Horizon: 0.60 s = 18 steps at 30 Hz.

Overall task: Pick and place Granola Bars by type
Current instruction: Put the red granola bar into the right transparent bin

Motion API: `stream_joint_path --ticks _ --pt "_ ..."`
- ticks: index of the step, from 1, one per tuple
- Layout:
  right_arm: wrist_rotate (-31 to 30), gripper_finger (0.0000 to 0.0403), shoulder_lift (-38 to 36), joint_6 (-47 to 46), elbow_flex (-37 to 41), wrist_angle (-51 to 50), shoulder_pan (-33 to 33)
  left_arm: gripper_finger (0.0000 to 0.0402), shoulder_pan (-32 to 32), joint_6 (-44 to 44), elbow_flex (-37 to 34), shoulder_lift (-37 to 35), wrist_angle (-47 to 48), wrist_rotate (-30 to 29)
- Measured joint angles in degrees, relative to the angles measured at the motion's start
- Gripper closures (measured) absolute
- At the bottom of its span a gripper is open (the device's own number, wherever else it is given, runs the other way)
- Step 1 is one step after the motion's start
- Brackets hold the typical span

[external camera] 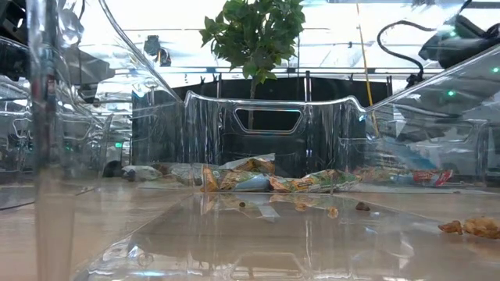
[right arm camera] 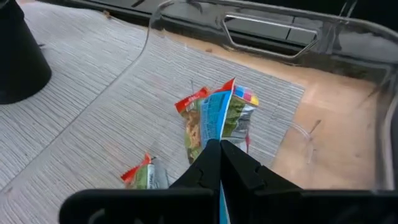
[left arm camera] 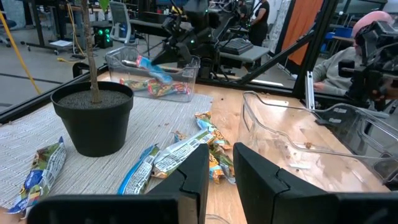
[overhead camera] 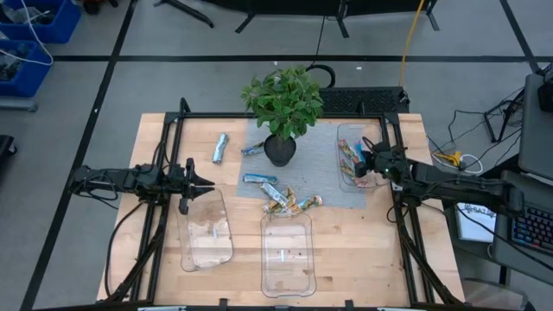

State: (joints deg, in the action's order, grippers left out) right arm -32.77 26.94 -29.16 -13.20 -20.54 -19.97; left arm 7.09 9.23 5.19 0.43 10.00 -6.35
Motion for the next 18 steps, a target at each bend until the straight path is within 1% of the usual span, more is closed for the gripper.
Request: stream_joint_path --ticks 12,15,18 --pt "0.0 0.0401 0.0 -0.2 3.1 3.2 0.0 0.0325 0.0 0.0 0.0 0.0 0.0 0.0" --pt "0.0 0.0384 0.0 -0.2 3.1 4.6 0.0 0.0325 0.0 0.0 0.0 0.0 0.0 0.0" --pt "0.1 0.0350 0.0 -0.1 3.1 6.6 0.0 0.0325 0.0 0.0 0.0 0.0 0.0 0.0"
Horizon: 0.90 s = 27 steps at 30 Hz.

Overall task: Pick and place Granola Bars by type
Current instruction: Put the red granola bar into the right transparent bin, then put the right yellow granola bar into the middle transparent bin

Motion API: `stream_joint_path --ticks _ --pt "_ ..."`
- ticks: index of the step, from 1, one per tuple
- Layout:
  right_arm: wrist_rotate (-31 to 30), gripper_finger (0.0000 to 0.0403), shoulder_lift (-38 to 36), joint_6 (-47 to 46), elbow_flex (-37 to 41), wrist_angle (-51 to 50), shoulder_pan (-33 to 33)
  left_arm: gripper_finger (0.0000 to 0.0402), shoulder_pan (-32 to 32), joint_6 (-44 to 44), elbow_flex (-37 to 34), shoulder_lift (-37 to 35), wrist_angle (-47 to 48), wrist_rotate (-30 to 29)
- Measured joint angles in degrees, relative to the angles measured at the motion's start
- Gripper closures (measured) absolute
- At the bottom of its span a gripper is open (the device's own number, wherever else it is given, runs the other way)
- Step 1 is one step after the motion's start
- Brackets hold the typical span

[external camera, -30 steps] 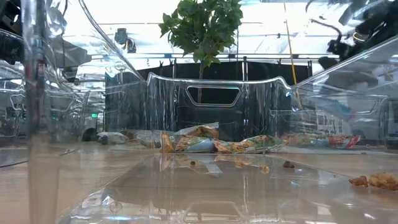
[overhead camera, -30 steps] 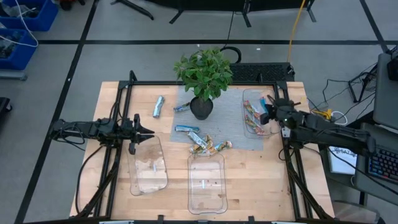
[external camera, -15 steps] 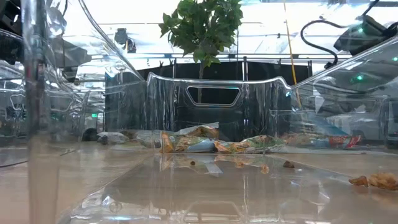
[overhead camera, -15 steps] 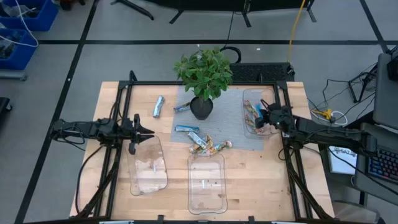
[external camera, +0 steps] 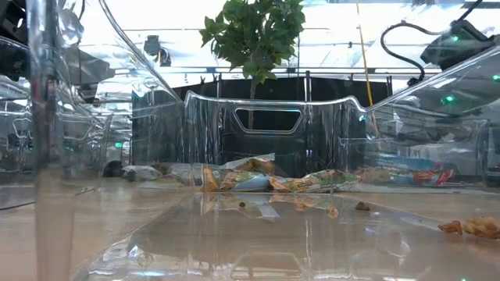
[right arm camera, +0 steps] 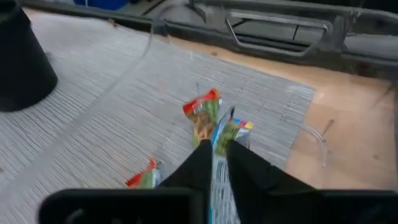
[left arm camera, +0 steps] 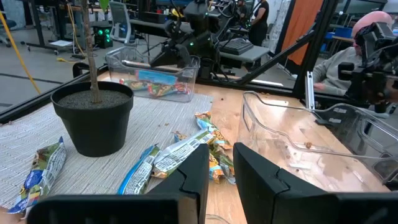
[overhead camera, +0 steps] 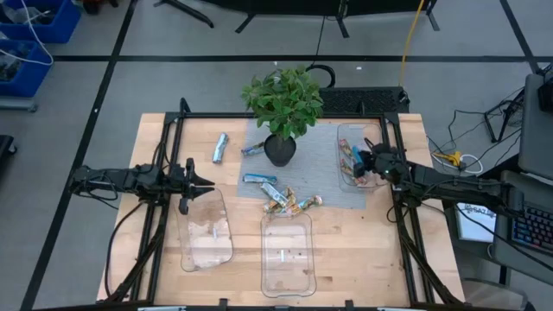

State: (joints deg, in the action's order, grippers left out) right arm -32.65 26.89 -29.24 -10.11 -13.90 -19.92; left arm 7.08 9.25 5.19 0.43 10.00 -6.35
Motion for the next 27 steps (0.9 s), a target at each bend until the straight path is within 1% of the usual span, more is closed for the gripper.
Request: stream_joint_path --ticks 4,6,9,11,16,18,20,23,27 --pt "1.6 0.0296 0.0 0.6 0.0 3.7 0.0 0.0325 0.0 0.0 0.0 0.0 0.0 0.0" --pt "3.8 0.0272 0.0 1.4 0.0 7.0 0.0 0.0325 0.0 0.0 0.0 0.0 0.0 0.0" --pt "9.8 0.0247 0.0 3.2 0.0 14.8 0.0 0.0325 0.0 0.0 0.0 0.0 0.0 0.0" --pt "16.0 0.0238 0.0 4.5 0.0 22.0 0.0 0.0325 0.0 0.0 0.0 0.0 0.0 0.0" --pt "34.7 0.0232 0.0 4.5 0.0 39.1 0.2 0.0325 0.0 0.0 0.0 0.0 0.0 0.0" --pt "42.4 0.0233 0.0 4.4 0.0 44.7 0.2 0.0325 0.0 0.0 0.0 0.0 0.0 0.0" --pt "48.4 0.0236 0.0 4.4 0.0 48.7 0.2 0.0325 0.0 0.0 0.0 0.0 0.0 0.0" --pt "52.2 0.0244 -1.0 5.3 0.0 50.4 0.2 0.0325 0.0 0.0 0.0 0.0 0.0 0.0" --pt "52.2 0.0256 -2.4 9.0 0.0 44.9 0.2 0.0325 0.0 0.0 0.0 0.0 0.0 0.0"
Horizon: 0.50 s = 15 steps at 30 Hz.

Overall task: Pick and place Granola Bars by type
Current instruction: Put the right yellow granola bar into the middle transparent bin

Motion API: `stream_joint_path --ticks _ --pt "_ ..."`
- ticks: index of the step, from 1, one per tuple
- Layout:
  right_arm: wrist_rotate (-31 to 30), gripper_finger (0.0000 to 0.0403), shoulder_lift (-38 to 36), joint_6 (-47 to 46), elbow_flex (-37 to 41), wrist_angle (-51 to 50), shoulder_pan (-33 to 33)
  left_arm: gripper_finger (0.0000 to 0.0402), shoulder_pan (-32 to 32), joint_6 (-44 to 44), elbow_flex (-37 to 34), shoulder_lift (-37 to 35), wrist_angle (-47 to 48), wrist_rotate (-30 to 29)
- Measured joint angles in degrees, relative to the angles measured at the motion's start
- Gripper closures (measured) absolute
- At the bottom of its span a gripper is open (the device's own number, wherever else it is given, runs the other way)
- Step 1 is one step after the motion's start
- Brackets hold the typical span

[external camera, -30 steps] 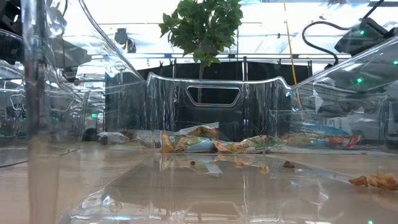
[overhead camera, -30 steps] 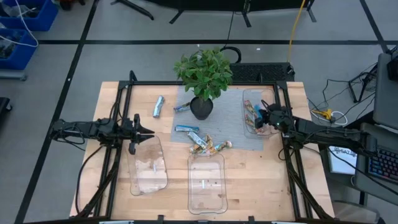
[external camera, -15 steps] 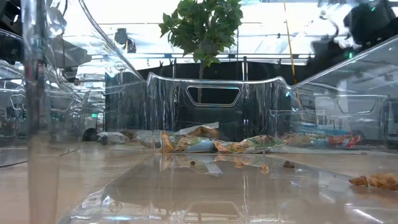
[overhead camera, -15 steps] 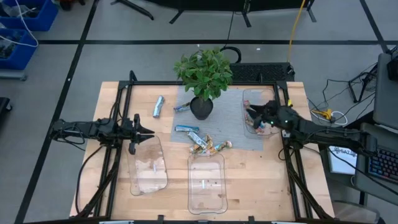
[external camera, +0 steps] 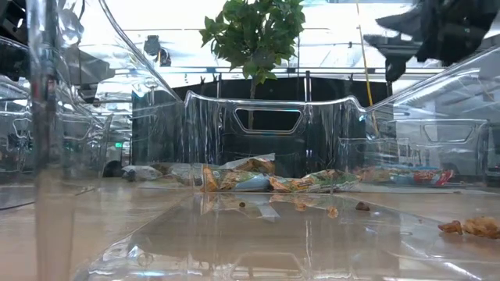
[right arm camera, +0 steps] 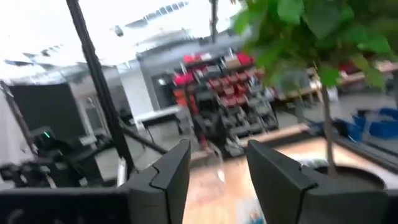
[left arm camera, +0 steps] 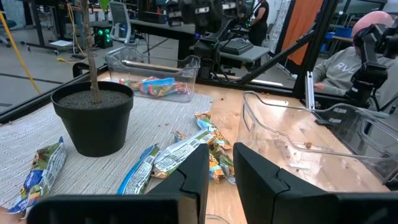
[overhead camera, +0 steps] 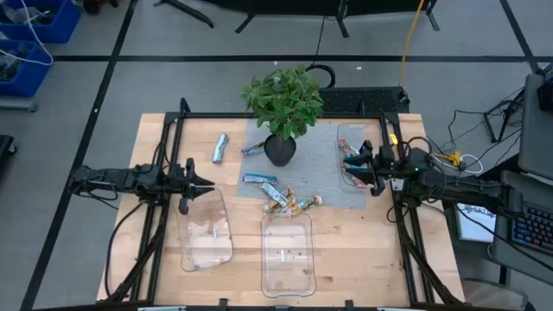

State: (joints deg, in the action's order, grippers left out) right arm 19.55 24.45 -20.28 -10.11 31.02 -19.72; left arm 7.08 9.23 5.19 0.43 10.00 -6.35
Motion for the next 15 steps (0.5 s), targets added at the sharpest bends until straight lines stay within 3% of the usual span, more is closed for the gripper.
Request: stream_joint_path --ticks 4,9,15 --pt "-0.3 0.0266 1.8 1.6 0.0 -4.7 2.5 0.0325 0.0 0.0 0.0 0.0 0.0 0.0" --pt "-0.4 0.0269 9.2 1.8 0.0 -2.6 10.3 0.0325 0.0 0.0 0.0 0.0 0.0 0.0" --pt "-12.4 0.0269 20.5 6.5 -1.9 -2.2 21.5 0.0325 0.0 0.0 0.0 0.0 0.0 0.0"
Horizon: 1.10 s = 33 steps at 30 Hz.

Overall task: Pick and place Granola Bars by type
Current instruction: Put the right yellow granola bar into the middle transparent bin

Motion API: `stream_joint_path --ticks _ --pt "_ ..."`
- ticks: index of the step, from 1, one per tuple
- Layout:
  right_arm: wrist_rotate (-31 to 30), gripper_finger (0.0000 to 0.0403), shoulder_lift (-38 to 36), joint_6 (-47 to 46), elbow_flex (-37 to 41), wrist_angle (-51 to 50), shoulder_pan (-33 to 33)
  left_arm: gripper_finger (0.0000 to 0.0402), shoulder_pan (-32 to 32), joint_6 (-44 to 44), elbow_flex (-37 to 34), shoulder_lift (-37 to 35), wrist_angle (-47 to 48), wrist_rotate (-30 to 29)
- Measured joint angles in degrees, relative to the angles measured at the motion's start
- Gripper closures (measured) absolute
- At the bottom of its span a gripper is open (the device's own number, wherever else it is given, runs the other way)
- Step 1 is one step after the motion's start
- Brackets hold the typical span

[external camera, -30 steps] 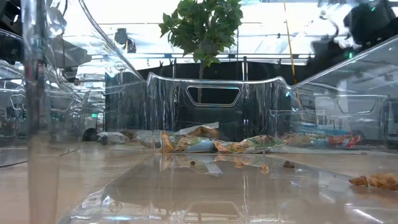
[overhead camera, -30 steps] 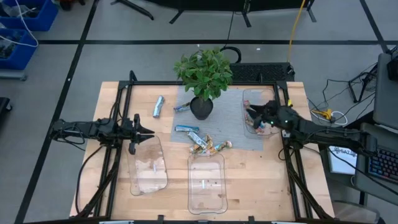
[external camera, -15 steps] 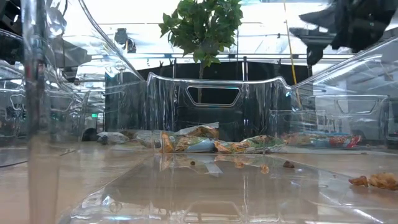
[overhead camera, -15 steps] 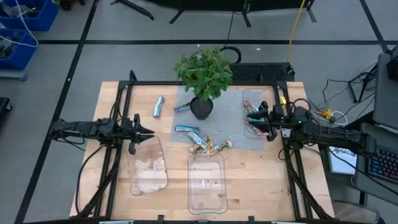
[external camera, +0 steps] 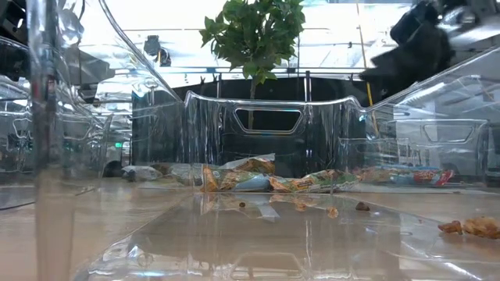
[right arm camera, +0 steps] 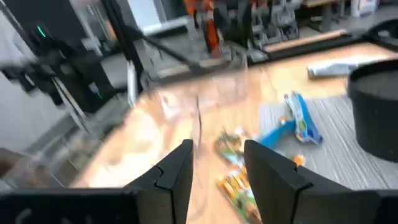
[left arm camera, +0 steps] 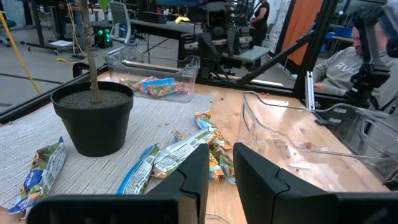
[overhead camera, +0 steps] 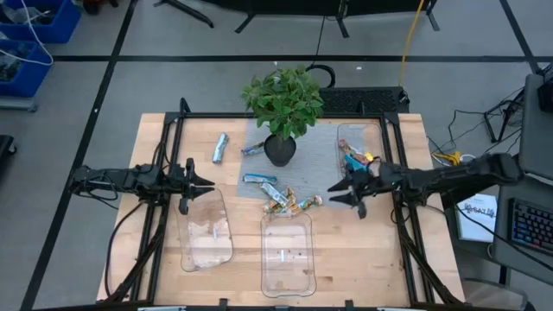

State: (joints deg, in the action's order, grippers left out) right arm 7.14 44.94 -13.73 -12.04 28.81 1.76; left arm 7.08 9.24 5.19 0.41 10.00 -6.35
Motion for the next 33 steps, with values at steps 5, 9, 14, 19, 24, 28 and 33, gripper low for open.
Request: stream_joint_path --ticks 5,9,14,19,24,28,33 --pt "-7.1 0.0269 10.4 3.0 -5.2 -2.6 6.6 0.0325 0.0 0.0 0.0 0.0 0.0 0.0" --pt "-11.0 0.0269 17.7 5.8 -10.4 -8.5 9.2 0.0325 0.0 0.0 0.0 0.0 0.0 0.0" --pt "-13.4 0.0269 25.0 8.0 -15.7 -17.7 10.0 0.0325 0.0 0.0 0.0 0.0 0.0 0.0" --pt "-13.4 0.0259 29.4 9.1 -17.9 -20.3 9.2 0.0325 0.0 0.0 0.0 0.0 0.0 0.0" --pt "-15.0 0.0231 32.3 11.6 -18.1 -20.4 7.9 0.0325 0.0 0.0 0.0 0.0 0.0 0.0" --pt "-16.3 0.0203 34.6 11.9 -18.1 -20.1 5.7 0.0325 0.0 0.0 0.0 0.0 0.0 0.0" --pt "-16.1 0.0187 36.9 11.5 -18.1 -19.8 4.1 0.0325 0.0 0.0 0.0 0.0 0.0 0.0"
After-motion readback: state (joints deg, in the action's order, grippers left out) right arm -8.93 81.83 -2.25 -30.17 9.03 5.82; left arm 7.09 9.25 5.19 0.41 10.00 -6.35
